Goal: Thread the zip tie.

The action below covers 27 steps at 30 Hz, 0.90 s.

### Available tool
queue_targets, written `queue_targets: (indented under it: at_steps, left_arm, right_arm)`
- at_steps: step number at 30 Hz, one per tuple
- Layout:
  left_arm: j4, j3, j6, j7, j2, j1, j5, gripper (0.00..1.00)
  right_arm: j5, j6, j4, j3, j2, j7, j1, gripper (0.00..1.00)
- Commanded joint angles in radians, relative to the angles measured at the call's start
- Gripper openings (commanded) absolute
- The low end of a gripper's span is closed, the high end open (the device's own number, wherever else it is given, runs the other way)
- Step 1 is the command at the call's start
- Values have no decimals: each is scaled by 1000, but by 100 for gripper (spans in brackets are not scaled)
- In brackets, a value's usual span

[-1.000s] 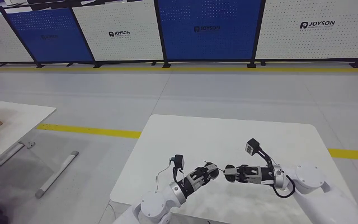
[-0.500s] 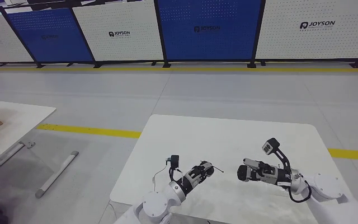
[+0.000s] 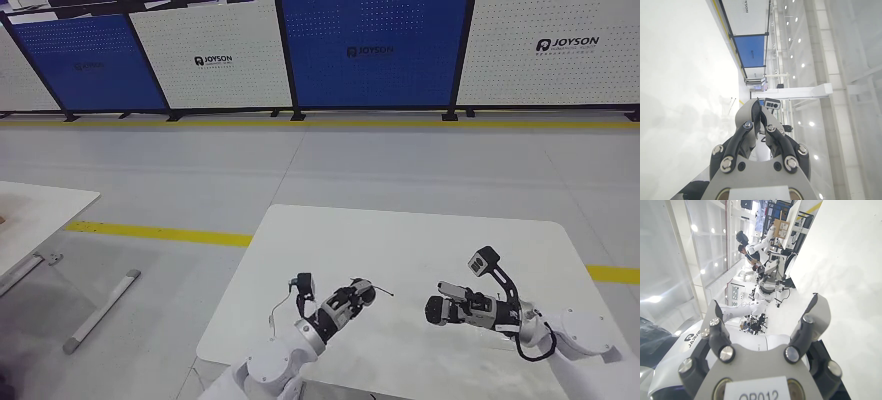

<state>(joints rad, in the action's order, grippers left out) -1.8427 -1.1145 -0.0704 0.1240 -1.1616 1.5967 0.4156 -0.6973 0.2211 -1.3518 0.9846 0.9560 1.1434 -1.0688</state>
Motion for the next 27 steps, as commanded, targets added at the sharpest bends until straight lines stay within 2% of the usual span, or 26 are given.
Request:
queue_targets:
  at_steps: [1,4,5,6,8,10,22,24,27]
  left_arm:
    - [-34,-32,-36,14,5,28,5,0]
    - [-92,-78,-80,37,12,70,20,0]
    - [-108,-92,-88,42,14,82,23,0]
    - [-143,-107,-97,42,16,98,34,0]
    - [-172,-119,-96,62,18,117,60,0]
    - [-183,-138,-103,73,20,130,72,0]
    - [-190,-135,-110,68,18,125,85,0]
    - [-203,-136,-153,86,16,126,121,0]
    - [-217,-150,-240,120,15,142,175,0]
  right_arm:
    - [0,0,0,0,0,0,0,100]
    - [0,0,0,0,0,0,0,100]
    - [0,0,0,0,0,0,0,100]
    - [0,0,0,0,0,0,0,100]
    - [0,0,0,0,0,0,0,100]
    - [0,0,0,0,0,0,0,100]
    - [0,0,0,0,0,0,0,100]
    - [0,0,0,0,0,0,0,100]
    - [0,0,0,0,0,0,0,100]
